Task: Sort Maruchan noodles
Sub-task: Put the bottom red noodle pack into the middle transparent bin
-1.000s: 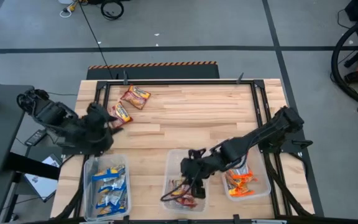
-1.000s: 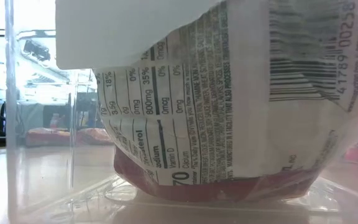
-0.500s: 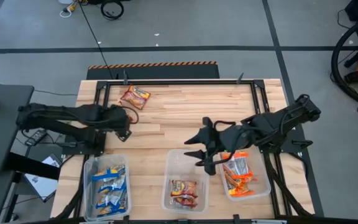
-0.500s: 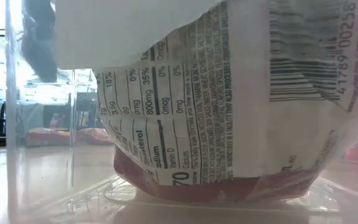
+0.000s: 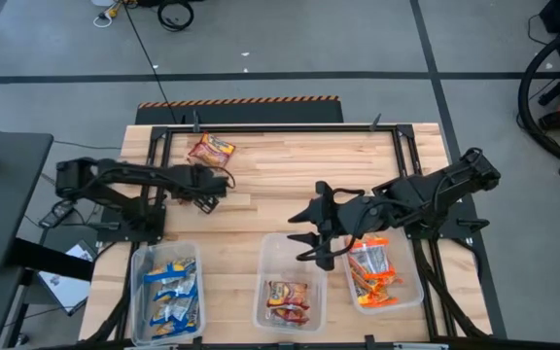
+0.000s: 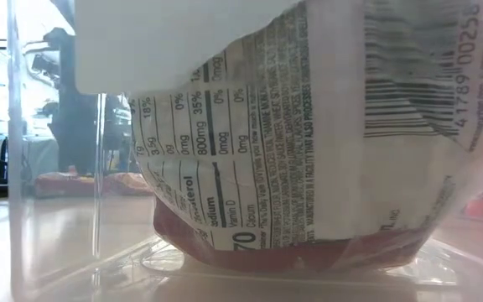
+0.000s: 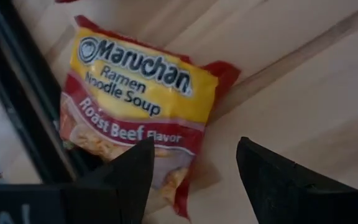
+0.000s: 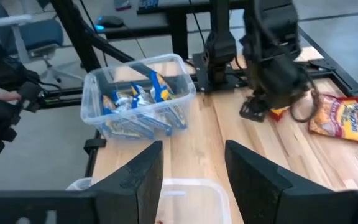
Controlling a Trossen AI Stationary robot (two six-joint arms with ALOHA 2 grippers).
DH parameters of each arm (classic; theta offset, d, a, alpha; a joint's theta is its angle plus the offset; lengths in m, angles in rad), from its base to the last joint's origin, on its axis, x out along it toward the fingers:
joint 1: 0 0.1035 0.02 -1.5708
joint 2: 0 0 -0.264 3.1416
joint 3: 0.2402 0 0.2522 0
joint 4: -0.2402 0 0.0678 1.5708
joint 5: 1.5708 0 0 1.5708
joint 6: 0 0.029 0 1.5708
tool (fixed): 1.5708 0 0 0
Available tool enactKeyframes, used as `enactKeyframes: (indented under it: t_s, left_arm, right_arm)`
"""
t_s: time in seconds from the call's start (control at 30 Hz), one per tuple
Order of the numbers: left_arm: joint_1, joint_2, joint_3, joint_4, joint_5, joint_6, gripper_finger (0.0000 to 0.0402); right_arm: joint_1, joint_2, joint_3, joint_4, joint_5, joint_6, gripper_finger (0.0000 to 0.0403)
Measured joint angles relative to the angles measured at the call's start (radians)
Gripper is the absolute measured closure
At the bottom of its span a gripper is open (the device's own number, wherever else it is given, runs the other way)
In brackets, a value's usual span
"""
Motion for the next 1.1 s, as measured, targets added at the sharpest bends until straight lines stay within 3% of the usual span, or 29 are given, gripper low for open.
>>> enactKeyframes:
  t_s: [0.13, 0.37, 0.5, 0.67, 0.8, 0.93, 1.1]
  left_arm:
    - [-0.038, 0.063, -0.04, 0.002, -0.106, -0.088, 0.0171]
    - [-0.083, 0.115, -0.105, 0.1, -0.116, -0.105, 0.0199]
    - [-0.086, 0.114, -0.113, 0.109, -0.132, -0.107, 0.0246]
    - [-0.079, 0.114, -0.11, 0.101, -0.123, -0.086, 0.0335]
    - [-0.08, 0.106, -0.045, -0.008, -0.066, -0.074, 0.0387]
    - [-0.08, 0.046, 0.078, -0.13, -0.029, -0.001, 0.0379]
    - [-0.08, -0.069, 0.263, -0.145, 0.168, 0.107, 0.0381]
  right_arm:
    - [-0.015, 0.0, 0.0, -0.024, 0.0, 0.006, 0.0226]
    - [-0.039, 0.0, 0.0, -0.02, -0.001, -0.002, 0.0226]
    - [-0.055, -0.001, 0.0, -0.02, -0.003, -0.003, 0.0226]
    - [-0.063, -0.001, 0.0, -0.017, -0.003, -0.005, 0.0226]
    - [-0.063, 0.0, 0.0, -0.015, -0.003, -0.062, 0.0226]
    - [-0.063, -0.001, 0.0, -0.008, -0.002, -0.17, 0.0226]
    - [-0.063, -0.001, 0.0, -0.008, 0.001, -0.294, 0.0226]
